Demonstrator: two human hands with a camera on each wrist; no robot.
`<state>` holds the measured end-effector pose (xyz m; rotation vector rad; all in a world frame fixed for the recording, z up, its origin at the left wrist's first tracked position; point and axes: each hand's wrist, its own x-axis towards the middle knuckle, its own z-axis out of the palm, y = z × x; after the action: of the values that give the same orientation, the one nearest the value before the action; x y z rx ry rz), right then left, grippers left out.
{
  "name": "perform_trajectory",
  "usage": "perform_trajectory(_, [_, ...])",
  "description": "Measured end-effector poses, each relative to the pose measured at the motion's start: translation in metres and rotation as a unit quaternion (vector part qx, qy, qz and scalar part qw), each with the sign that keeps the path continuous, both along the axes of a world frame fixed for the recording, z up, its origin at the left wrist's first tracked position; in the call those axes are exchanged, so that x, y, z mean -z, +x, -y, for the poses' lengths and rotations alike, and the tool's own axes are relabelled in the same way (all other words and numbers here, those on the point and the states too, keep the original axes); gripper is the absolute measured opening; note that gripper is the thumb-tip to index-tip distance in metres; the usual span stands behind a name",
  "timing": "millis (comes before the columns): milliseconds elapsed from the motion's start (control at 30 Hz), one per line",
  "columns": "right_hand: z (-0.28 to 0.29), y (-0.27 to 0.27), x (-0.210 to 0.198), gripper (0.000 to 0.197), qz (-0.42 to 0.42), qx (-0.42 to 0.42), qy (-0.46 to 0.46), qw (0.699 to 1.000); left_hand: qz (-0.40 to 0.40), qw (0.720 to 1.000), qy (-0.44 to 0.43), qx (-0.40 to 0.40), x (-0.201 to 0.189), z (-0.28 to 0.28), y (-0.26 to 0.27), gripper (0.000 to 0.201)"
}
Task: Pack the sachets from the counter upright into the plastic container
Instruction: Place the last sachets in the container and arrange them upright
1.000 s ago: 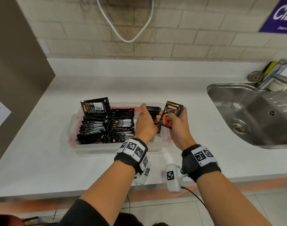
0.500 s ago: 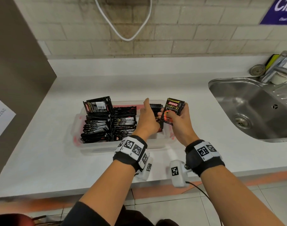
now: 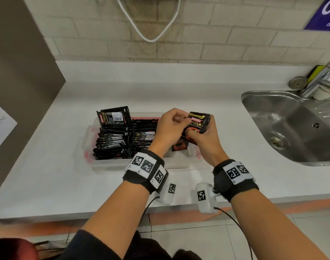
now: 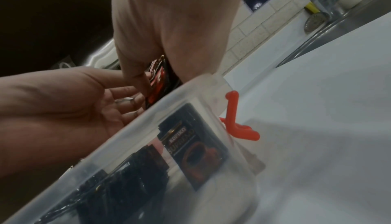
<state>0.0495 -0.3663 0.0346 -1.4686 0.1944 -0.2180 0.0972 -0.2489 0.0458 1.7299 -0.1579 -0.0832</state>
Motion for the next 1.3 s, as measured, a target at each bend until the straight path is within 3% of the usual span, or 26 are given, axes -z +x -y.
perform_trajectory(133, [0.000, 0.001, 0.001, 0.050, 0.010, 0.024, 0.012, 1.000, 0.016, 0.998, -0.014, -0.061, 0.005, -0.004, -0.001, 0.011])
perform_trajectory(267, [0.001, 0.004, 0.003, 0.024, 0.006, 0.076, 0.114, 0.991, 0.037, 0.994, 0.021, -0.105, 0.010, -0.009, -0.002, 0.011])
perform_trajectory(633, [-0.002, 0.006, 0.013, 0.025, 0.041, 0.153, 0.194, 0.968, 0.080, 0.977, 0.169, -0.099, 0.026, -0.007, -0.020, 0.010])
perform_trajectory(833, [-0.004, 0.003, 0.015, 0.023, 0.058, 0.138, 0.063, 0.987, 0.034, 0.969, 0.237, -0.067, 0.023, -0.002, -0.021, 0.021])
perform_trajectory(1033, [-0.004, 0.001, 0.014, 0.037, 0.085, 0.062, 0.018, 0.994, -0.065, 0.964, 0.254, -0.029, 0.017, 0.005, -0.011, 0.038])
perform_trajectory(1200, [-0.001, -0.001, 0.013, 0.051, 0.089, -0.006, -0.096, 0.991, -0.058, 0.970, 0.234, -0.023, 0.022, 0.009, -0.008, 0.022])
perform_trajectory(1300, [0.005, 0.000, 0.010, 0.057, 0.091, -0.047, -0.199, 0.975, -0.039, 0.981, 0.186, -0.046, 0.026, 0.006, -0.006, 0.018])
